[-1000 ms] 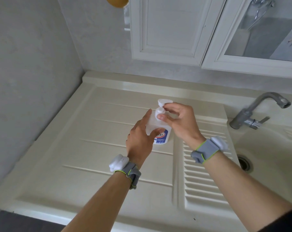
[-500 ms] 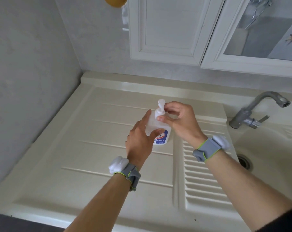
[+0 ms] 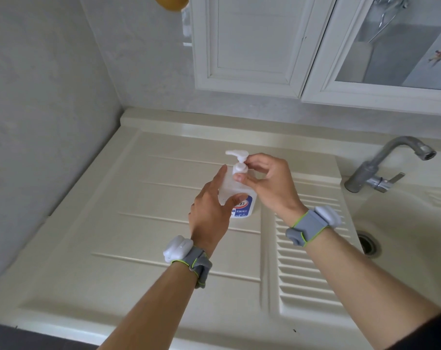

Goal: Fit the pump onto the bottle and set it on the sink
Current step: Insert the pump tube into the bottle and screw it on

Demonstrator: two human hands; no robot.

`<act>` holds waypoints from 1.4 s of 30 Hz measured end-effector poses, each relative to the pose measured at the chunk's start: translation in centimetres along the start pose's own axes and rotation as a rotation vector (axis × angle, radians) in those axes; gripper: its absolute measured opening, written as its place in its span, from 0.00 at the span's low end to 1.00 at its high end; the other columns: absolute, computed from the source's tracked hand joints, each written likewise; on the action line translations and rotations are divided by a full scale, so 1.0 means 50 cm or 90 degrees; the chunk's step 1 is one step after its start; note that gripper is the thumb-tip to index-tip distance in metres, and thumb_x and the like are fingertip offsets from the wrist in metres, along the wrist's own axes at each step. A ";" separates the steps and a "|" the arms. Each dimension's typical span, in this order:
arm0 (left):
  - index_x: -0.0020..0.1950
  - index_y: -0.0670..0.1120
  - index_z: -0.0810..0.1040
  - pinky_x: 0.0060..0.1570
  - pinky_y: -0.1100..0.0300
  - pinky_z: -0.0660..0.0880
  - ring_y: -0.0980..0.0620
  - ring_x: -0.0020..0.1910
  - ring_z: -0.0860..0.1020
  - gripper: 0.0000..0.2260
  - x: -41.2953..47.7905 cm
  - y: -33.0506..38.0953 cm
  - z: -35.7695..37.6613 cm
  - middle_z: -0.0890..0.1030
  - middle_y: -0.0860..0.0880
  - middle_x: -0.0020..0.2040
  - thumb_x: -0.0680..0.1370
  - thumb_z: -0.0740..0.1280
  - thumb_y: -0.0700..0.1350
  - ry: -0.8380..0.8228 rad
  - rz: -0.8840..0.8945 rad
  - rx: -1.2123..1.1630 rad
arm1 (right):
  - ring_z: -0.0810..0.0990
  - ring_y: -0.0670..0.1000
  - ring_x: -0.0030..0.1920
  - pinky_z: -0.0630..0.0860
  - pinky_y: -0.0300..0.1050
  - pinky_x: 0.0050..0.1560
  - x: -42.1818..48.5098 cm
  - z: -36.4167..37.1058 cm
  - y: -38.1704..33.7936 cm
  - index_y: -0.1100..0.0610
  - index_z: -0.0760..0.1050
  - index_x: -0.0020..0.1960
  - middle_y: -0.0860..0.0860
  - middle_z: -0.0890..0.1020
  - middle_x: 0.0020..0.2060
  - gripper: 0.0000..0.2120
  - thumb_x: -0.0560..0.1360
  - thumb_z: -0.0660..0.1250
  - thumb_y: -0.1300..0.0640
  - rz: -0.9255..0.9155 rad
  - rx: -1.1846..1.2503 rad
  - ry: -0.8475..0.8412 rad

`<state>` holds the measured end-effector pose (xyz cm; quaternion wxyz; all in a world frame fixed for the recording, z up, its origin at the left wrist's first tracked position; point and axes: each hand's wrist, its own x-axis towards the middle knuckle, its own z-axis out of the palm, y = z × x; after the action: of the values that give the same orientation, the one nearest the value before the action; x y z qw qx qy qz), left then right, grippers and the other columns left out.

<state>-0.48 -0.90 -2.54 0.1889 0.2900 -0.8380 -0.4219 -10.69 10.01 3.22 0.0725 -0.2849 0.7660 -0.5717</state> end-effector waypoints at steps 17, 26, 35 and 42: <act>0.78 0.67 0.64 0.51 0.55 0.71 0.49 0.62 0.80 0.35 0.001 -0.002 0.003 0.81 0.57 0.66 0.73 0.72 0.68 0.006 -0.003 0.001 | 0.85 0.44 0.47 0.76 0.34 0.56 -0.001 0.002 0.000 0.57 0.83 0.50 0.47 0.87 0.45 0.13 0.68 0.82 0.60 0.000 -0.030 0.006; 0.78 0.67 0.64 0.52 0.55 0.72 0.50 0.61 0.80 0.35 0.001 -0.003 0.002 0.81 0.57 0.65 0.73 0.72 0.67 0.011 -0.001 -0.009 | 0.83 0.50 0.60 0.75 0.43 0.64 0.003 -0.008 0.012 0.59 0.80 0.58 0.51 0.86 0.55 0.18 0.71 0.80 0.57 0.003 0.002 -0.051; 0.78 0.68 0.64 0.52 0.54 0.72 0.51 0.62 0.80 0.35 -0.002 -0.001 0.002 0.81 0.59 0.66 0.73 0.71 0.68 0.008 0.000 -0.013 | 0.86 0.51 0.49 0.80 0.46 0.53 0.004 0.012 0.015 0.52 0.82 0.47 0.49 0.87 0.44 0.14 0.66 0.83 0.62 0.035 0.090 0.020; 0.78 0.67 0.64 0.54 0.50 0.77 0.50 0.61 0.81 0.35 -0.001 0.004 -0.003 0.81 0.58 0.65 0.73 0.72 0.68 0.000 -0.005 -0.010 | 0.83 0.59 0.59 0.76 0.50 0.65 0.016 -0.019 0.003 0.65 0.78 0.58 0.60 0.84 0.55 0.19 0.70 0.78 0.70 0.056 0.077 -0.094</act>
<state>-0.43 -0.87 -2.33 0.1894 0.2917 -0.8334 -0.4296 -11.82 10.44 3.56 0.1708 -0.2877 0.7346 -0.5903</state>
